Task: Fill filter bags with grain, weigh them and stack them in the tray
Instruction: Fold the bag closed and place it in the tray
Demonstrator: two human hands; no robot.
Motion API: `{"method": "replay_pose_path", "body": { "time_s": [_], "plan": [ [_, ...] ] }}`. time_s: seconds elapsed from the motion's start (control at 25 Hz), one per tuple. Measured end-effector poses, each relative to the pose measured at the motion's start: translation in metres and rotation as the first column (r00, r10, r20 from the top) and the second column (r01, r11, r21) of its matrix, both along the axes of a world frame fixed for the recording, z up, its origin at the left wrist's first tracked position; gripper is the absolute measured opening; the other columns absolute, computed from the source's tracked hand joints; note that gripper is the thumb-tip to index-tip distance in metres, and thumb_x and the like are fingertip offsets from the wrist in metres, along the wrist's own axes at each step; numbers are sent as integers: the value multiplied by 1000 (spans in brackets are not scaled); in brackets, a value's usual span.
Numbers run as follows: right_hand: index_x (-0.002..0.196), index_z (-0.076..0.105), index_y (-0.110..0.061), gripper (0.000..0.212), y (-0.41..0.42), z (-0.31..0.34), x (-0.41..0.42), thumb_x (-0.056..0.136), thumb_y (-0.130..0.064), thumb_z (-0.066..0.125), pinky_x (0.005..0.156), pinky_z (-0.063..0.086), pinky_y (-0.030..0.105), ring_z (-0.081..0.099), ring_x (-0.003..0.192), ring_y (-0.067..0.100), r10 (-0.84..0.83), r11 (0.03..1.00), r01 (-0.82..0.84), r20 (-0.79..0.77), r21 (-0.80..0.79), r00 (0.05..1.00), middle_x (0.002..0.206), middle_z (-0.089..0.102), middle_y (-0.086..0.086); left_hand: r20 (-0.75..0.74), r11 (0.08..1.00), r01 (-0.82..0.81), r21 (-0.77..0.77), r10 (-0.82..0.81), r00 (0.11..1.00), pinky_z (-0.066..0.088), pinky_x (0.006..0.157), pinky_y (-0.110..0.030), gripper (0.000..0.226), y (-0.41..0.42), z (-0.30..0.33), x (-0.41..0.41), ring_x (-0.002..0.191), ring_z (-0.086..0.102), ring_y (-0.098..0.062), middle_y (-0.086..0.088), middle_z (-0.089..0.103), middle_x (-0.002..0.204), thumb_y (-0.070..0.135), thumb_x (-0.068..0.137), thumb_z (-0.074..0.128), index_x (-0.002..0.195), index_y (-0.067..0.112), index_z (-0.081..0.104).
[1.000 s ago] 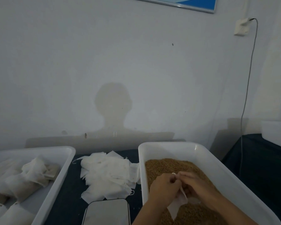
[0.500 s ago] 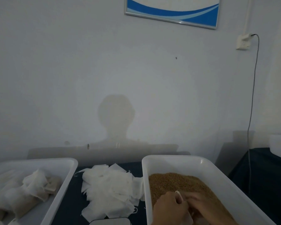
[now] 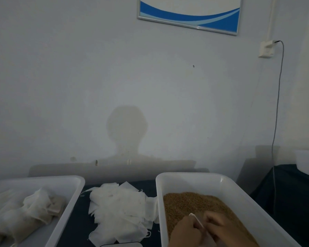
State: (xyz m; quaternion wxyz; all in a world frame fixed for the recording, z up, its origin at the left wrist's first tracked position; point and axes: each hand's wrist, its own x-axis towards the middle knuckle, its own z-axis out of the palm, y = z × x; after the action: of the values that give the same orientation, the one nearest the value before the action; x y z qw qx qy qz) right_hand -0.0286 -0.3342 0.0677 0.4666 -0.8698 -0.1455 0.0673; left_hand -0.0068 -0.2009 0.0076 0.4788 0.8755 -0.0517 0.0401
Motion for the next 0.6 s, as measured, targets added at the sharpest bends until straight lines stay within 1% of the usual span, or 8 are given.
{"method": "replay_pose_path", "body": {
  "time_s": [0.12,0.2,0.28,0.36,0.4,0.48,0.52,0.6],
  "plan": [
    [56,50,-19,37,2,-8,10,92,-13,59,50,33,7,47,49,-4,-11,992,17,-50,126,999,54,48,-12,-98,997,44,-58,-50,994,40,98,-23,28,0,8,-1,117,55,-19,-8,63,118,14,92,48,113,10,66],
    [58,55,-17,34,0,-10,12,92,-13,59,51,33,8,48,49,-5,2,989,9,-76,146,997,53,49,-11,-116,995,70,-76,-79,990,45,95,-30,29,0,9,-2,112,59,-21,-9,65,109,19,90,47,112,13,66],
    [63,58,-14,29,1,-17,17,92,-18,59,51,33,8,48,49,-7,5,996,3,-93,91,996,52,51,-14,-88,994,103,-29,-106,991,47,92,-29,21,0,7,-3,105,61,-18,1,62,95,22,85,51,99,18,67],
    [63,57,-15,30,0,-20,20,91,-26,62,50,34,8,48,49,-8,15,1000,-15,-86,1,996,52,51,-16,-81,991,132,10,-131,988,44,86,-22,6,0,6,-5,97,58,-11,8,57,87,23,81,57,79,28,59],
    [66,58,-14,29,-2,-22,22,90,-28,63,50,36,10,50,52,-6,15,1000,-17,-104,-22,994,56,53,-15,-76,989,144,23,-142,987,42,81,-20,10,0,6,-4,92,57,-11,9,55,83,23,81,60,74,28,56],
    [69,59,-12,27,-4,-24,23,93,-22,59,51,38,12,53,53,-2,8,1000,-9,-131,-12,991,62,54,-5,-100,984,170,-45,-173,980,42,74,-23,5,2,5,-3,79,55,-12,5,55,74,19,81,63,77,16,65],
    [65,56,-13,30,-4,-24,23,95,-15,55,50,37,13,52,51,-1,5,1000,-5,-141,0,990,62,52,-3,-114,981,179,-81,-187,976,43,72,-25,11,3,6,-3,74,54,-13,3,56,71,17,82,64,83,8,70],
    [60,48,-13,37,-6,-24,23,97,-7,48,49,35,14,47,48,1,10,999,-4,-145,40,989,58,46,-2,-113,976,170,-139,-186,976,44,71,-26,15,3,9,-6,73,54,-14,-3,59,74,17,85,65,87,3,72]
  ]
}}
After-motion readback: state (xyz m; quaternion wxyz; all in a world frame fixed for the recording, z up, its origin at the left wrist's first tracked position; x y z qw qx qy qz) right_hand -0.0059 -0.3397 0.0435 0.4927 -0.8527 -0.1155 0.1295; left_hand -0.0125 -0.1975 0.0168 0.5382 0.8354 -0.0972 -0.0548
